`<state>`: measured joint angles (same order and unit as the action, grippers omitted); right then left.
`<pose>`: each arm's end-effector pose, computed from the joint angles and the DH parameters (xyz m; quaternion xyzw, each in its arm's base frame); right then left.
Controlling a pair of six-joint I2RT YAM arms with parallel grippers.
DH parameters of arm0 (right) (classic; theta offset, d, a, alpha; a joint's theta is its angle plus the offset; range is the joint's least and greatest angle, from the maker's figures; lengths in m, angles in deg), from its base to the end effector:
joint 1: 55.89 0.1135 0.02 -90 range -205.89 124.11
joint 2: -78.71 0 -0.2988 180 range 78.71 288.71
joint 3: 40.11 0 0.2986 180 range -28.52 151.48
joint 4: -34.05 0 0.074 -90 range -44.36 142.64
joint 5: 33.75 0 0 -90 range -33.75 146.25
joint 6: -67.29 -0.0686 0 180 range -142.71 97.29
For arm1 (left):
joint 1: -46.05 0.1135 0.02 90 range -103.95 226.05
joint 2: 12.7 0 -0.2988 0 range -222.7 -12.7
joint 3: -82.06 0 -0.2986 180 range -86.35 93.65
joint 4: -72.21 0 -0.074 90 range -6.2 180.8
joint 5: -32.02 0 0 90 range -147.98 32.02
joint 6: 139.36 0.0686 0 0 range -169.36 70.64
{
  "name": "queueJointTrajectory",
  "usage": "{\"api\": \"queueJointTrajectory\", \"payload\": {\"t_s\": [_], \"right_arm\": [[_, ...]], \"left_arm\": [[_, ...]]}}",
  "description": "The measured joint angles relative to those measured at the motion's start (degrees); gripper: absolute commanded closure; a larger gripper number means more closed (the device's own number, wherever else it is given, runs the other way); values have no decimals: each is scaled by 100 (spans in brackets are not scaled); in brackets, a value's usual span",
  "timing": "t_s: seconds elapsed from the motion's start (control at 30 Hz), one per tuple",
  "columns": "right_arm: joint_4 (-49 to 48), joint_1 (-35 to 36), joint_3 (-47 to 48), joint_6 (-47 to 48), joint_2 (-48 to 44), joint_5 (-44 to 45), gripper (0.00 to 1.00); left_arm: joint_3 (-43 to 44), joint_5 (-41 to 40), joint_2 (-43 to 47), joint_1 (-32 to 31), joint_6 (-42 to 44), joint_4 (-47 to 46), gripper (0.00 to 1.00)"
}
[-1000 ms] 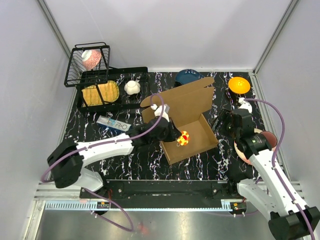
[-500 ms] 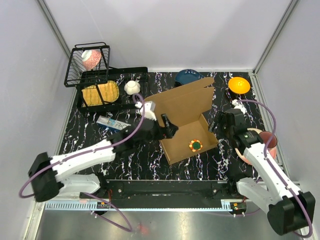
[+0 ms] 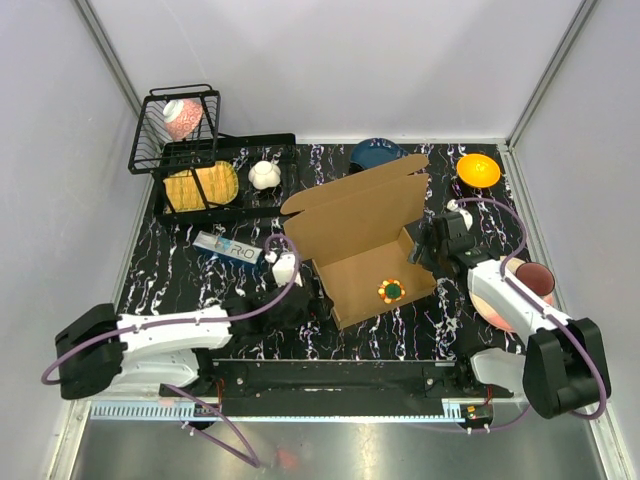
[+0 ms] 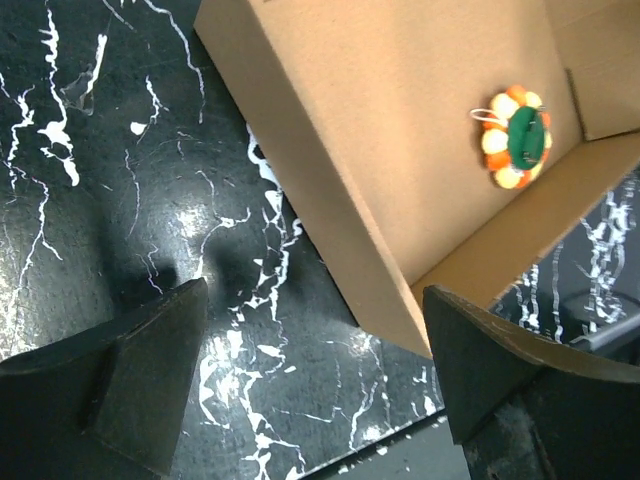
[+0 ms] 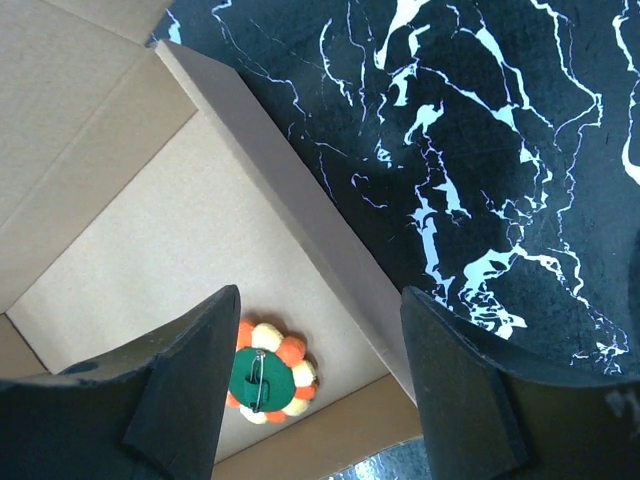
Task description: Fold the paper box
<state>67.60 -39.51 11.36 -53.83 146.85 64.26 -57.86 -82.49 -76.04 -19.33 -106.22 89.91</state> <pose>0.2767 0.0714 0.1961 0.1439 0.9273 0.0766 0.3371 0.1356 -0.2275 0.1732 -0.0218 0.8932 -0.2618 0.3650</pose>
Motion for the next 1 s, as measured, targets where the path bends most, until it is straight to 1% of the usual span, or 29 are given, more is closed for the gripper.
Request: {"api": "queueJointTrajectory", "payload": {"t_s": [0.13, 0.27, 0.5, 0.63, 0.77, 0.87, 0.9, 1.0], "right_arm": [[-136, 0, -127, -153, 114, -22, 36], [-291, 0, -341, -400, 114, -120, 39], [-634, 0, -890, -1027, 37, -505, 39], [-772, 42, -1143, -1390, -33, -702, 38], [-905, 199, -1191, -1611, -39, -815, 37], [-1043, 345, -1189, -1696, -22, -863, 34], [-1067, 380, -1189, -1705, -13, -876, 31], [-962, 400, -1145, -1672, -63, -859, 27]], "left_arm": [[0, -17, -546, 127, 2, -267, 10], [9, 164, -835, 579, -15, -675, 12], [9, 573, -1082, 1294, 39, -1005, 13], [31, 752, -1064, 1622, 133, -1005, 12], [39, 850, -824, 1985, 302, -868, 12], [39, 896, -511, 2302, 428, -758, 11], [39, 896, -400, 2398, 470, -708, 10], [57, 887, -39, 2658, 651, -444, 8]]}}
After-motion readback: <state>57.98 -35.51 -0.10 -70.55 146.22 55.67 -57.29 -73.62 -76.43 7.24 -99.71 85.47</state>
